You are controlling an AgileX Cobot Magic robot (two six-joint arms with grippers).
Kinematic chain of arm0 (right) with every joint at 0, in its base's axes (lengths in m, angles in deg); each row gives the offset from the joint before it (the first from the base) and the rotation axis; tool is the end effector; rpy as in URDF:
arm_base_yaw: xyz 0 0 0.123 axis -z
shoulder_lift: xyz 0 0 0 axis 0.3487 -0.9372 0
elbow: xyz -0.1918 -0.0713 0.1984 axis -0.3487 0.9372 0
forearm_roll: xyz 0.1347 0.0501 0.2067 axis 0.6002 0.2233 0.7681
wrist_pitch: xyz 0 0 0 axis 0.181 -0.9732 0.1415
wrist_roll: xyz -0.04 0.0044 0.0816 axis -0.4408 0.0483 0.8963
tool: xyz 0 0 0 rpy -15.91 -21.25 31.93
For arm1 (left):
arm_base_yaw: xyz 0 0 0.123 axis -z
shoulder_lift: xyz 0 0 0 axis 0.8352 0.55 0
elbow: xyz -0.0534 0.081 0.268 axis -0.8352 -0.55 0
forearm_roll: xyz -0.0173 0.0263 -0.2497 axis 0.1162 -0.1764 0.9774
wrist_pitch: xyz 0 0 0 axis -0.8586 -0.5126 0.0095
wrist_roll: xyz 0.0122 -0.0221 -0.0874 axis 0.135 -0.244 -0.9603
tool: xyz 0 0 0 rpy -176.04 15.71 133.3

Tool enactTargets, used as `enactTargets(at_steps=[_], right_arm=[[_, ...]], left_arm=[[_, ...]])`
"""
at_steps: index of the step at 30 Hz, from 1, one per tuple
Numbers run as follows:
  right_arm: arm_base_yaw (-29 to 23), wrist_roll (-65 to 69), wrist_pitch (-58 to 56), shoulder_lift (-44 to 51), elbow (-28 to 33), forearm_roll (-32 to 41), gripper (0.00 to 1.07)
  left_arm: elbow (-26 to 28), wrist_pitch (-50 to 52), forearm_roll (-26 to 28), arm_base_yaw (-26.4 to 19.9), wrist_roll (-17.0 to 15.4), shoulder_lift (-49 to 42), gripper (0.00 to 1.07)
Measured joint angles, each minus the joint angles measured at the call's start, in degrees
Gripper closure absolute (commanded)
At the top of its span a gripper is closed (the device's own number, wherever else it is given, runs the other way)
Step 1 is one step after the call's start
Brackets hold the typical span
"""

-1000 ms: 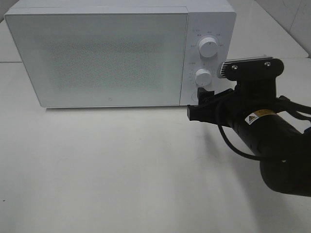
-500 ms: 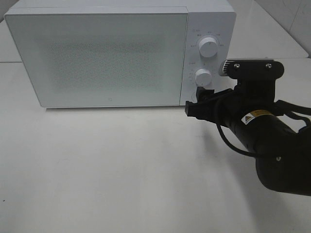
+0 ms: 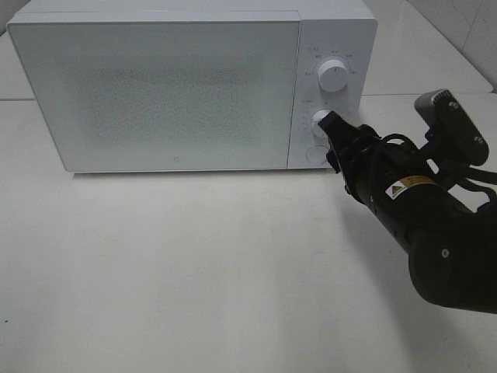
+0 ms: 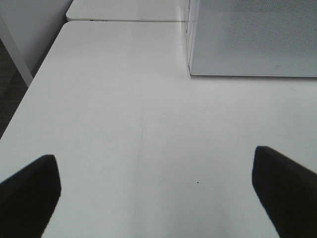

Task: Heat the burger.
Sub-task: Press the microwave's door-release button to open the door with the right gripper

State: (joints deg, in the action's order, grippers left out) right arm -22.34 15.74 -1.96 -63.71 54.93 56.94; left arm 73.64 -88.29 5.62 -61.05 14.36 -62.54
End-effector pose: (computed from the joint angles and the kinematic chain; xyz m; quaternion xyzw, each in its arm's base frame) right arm 0.2356 0.1414 0.1509 0.2883 0.7188 0.2733 0.5706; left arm -0.0049 -0.0046 0.2790 -0.0131 0.8474 0.0057 0.5308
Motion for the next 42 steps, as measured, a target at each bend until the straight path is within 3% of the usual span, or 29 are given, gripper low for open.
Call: enactTargets(at_steps=[2,4,10,12,15,27,42], right_arm=[[0.00,6.36,0.00,0.00,0.00,0.00,0.70],[0.00,14.04,-0.17,0.00,0.00,0.00,0.81],[0.00,22.92,-1.60,0.00,0.00,0.00,0.91],[0.00,28.19,-2.58,0.00,0.00,0.00,1.01],[0.00,33.40,-4.30,0.00,0.00,0.00,1.07],[0.00,38.39,-7.10,-0.52,-0.46,0.80,1.07],[4.70,40.85,-10.54,-7.68,-8.02,-1.20,1.07]], left_arm=[[0.00,0.00,0.00,0.00,0.00,0.00,0.06],[0.00,0.00,0.00,0.00,0.00,0.00,0.06],[0.00,0.00,0.00,0.00,0.00,0.00,0.06],[0.00,0.00,0.00,0.00,0.00,0.00,0.06],[0.00,0.00,0.00,0.00,0.00,0.00,0.06],[0.00,0.00,0.00,0.00,0.00,0.00,0.06],[0.00,0.00,0.00,0.00,0.00,0.00,0.06]])
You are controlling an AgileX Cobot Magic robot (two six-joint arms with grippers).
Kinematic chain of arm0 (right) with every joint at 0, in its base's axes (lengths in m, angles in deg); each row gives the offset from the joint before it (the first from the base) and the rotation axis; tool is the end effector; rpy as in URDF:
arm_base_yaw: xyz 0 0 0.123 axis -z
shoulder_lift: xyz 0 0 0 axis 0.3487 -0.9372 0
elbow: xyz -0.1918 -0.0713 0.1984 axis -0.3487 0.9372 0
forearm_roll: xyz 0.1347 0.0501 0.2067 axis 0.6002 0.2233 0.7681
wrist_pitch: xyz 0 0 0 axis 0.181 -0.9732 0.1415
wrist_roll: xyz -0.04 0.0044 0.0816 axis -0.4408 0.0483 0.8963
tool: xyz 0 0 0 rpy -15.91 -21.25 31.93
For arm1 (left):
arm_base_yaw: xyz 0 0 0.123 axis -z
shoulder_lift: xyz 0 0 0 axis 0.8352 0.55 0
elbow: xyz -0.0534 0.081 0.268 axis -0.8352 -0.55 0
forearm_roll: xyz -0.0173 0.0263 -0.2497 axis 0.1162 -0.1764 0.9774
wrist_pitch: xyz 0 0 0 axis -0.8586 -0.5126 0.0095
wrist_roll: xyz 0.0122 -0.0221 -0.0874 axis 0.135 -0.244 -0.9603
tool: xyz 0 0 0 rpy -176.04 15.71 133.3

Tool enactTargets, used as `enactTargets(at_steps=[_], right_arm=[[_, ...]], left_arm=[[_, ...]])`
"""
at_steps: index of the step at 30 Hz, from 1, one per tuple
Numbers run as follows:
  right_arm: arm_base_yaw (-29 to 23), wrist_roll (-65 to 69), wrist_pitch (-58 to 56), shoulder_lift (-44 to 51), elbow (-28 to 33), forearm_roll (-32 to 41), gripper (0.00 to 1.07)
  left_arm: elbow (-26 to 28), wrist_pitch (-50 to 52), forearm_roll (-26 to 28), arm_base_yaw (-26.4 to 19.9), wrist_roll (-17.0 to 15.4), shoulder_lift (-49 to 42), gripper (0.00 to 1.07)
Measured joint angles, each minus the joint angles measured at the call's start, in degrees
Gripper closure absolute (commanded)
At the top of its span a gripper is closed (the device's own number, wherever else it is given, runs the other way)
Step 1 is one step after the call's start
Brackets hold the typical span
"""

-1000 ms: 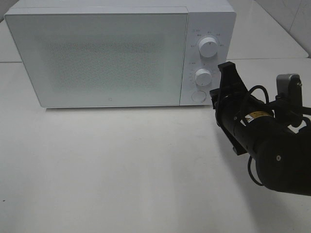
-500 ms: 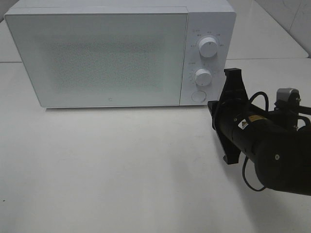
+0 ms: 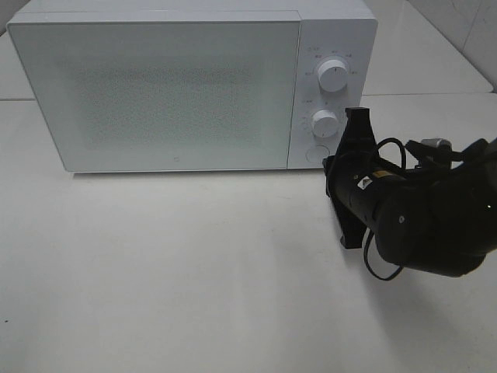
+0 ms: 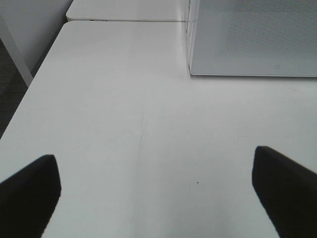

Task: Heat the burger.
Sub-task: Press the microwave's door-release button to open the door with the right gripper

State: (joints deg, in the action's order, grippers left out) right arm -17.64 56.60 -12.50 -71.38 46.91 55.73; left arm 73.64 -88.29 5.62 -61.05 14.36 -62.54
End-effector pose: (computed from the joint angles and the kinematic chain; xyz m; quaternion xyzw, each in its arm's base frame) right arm 0.2710 0.1504 0.1228 0.5622 0.6035 0.4069 0.3928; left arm -0.0049 -0.0046 0.2790 -0.0131 0.8474 0.0057 0.5308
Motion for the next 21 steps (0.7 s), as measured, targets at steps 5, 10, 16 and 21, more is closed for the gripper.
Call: enactTargets(at_steps=[5,10,16,21], right_arm=[[1.83,0.06,-1.89,-1.95,-3.09,-1.20,1.07],[3.15,0.06,-2.75,-3.44,-5.61,-2.41,1.07],[4.13,0.17,-4.30,-6.42,-9.11,-3.04,1.07],[4.93,0.17,-4.47,-7.73,-10.37,-3.04,1.07]], left_arm=[[0.00,0.00,0.00,0.00,0.00,0.00,0.06],[0.00,0.00,0.00,0.00,0.00,0.00,0.06],[0.00,0.00,0.00,0.00,0.00,0.00,0.06],[0.00,0.00,0.00,0.00,0.00,0.00,0.06]])
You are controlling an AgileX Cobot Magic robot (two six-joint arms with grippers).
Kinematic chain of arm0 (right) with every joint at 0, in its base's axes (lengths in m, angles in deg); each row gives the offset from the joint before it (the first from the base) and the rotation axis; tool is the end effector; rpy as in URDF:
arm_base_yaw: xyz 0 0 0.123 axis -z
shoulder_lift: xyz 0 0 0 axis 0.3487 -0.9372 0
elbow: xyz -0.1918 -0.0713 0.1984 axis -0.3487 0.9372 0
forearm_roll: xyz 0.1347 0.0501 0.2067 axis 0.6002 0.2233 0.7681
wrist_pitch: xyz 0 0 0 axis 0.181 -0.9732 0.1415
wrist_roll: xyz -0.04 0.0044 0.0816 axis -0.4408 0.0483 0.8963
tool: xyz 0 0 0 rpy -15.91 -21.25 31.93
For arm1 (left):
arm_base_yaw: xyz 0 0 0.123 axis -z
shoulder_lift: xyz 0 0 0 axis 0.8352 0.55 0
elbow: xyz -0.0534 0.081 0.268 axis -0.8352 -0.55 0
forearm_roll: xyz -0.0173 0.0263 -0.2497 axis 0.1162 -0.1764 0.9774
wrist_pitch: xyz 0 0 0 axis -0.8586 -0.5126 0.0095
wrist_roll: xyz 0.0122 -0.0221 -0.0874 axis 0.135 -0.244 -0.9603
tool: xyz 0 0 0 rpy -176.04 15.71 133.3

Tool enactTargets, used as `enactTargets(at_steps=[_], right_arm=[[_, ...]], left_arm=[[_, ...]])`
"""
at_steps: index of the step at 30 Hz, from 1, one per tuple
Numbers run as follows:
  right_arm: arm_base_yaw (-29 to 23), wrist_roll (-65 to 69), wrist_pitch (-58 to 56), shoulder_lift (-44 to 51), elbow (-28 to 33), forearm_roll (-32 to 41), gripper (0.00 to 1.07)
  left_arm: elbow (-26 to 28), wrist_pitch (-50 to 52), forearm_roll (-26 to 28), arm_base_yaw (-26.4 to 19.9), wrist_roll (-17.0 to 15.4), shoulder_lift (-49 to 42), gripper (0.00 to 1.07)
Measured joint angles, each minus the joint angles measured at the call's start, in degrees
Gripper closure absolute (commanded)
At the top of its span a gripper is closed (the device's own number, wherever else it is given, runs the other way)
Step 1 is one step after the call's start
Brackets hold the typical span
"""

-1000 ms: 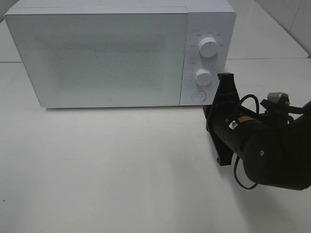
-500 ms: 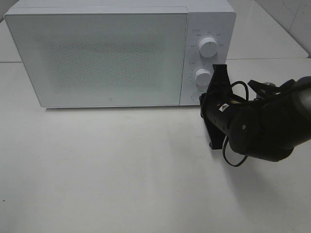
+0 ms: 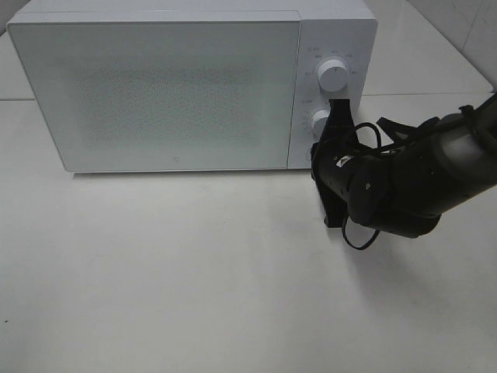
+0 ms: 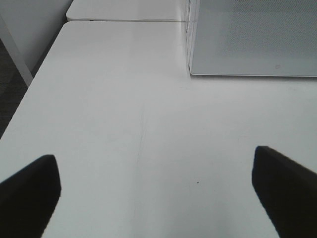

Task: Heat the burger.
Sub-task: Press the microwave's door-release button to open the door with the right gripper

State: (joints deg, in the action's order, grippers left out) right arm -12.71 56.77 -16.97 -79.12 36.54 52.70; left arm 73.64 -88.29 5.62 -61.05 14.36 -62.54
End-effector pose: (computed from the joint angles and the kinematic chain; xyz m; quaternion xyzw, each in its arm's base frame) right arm 0.3186 0.1567 0.1073 0.5762 0.5999 0.4011 0.3838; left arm -0.0049 -0.0046 0.2790 -0.0131 0.8474 0.0057 0.5308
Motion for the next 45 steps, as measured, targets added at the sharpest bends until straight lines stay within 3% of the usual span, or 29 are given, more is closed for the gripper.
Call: enactTargets(at_steps=[45], right_arm=[[2.81,-1.78,0.74,-9.22,-9.34,2.12,1.07]], left_arm=[[0.00,0.00,0.00,0.00,0.00,0.00,0.06]])
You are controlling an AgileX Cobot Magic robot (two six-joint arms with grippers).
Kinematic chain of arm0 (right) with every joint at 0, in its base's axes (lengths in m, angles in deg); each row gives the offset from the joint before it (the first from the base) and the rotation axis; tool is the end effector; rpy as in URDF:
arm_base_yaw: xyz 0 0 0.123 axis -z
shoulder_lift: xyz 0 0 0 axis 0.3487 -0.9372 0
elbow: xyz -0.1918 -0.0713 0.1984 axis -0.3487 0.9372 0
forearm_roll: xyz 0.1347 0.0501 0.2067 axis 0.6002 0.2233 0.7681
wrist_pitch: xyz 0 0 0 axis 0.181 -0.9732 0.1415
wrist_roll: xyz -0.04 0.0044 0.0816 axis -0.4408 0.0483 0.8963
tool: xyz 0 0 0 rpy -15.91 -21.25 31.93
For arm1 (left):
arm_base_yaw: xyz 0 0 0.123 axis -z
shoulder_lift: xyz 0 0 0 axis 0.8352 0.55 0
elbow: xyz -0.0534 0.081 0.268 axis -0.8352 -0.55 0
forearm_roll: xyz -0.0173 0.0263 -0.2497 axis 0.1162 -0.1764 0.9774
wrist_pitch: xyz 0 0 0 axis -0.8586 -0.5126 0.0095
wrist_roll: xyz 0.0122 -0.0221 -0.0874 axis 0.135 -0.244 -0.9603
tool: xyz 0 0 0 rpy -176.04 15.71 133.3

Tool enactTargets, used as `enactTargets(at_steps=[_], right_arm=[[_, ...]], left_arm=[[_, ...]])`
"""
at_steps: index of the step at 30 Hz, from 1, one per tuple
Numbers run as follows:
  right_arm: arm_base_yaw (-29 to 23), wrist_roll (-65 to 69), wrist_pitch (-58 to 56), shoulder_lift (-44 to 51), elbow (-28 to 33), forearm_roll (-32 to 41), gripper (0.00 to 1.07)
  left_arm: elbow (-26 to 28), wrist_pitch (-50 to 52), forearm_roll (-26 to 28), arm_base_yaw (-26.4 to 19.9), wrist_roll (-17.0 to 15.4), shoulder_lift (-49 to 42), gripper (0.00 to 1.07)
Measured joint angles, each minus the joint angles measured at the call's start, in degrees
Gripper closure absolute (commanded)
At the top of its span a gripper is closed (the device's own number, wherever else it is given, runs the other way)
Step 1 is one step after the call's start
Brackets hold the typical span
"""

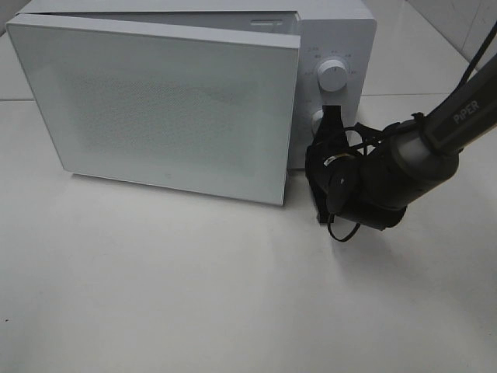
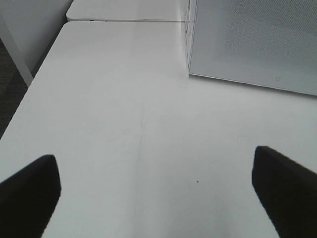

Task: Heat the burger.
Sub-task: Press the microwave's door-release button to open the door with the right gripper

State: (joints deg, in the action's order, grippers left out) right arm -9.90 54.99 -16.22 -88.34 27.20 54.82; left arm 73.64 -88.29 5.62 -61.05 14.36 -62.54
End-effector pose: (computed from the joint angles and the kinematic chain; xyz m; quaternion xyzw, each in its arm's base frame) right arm 0.3577 0.1567 0.0800 0.5938 0.5800 0.3835 0.4049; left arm -0.0049 -0.0046 0.2790 -0.0131 0.8474 0.0057 0.5308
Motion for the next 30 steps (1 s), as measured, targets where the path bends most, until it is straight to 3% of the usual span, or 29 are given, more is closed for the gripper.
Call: enactTargets(at_steps=[24,30], right_arm=[[0.80,-1.89,-6.99,1.89,-1.20,1.83,1.07],[1.72,-1.72,-7.62,3.55,0.74,-0.63,1.07]], left_arm=[[0.00,0.00,0.00,0.00,0.00,0.00,0.06],[0.00,0.00,0.00,0.00,0.00,0.00,0.06]])
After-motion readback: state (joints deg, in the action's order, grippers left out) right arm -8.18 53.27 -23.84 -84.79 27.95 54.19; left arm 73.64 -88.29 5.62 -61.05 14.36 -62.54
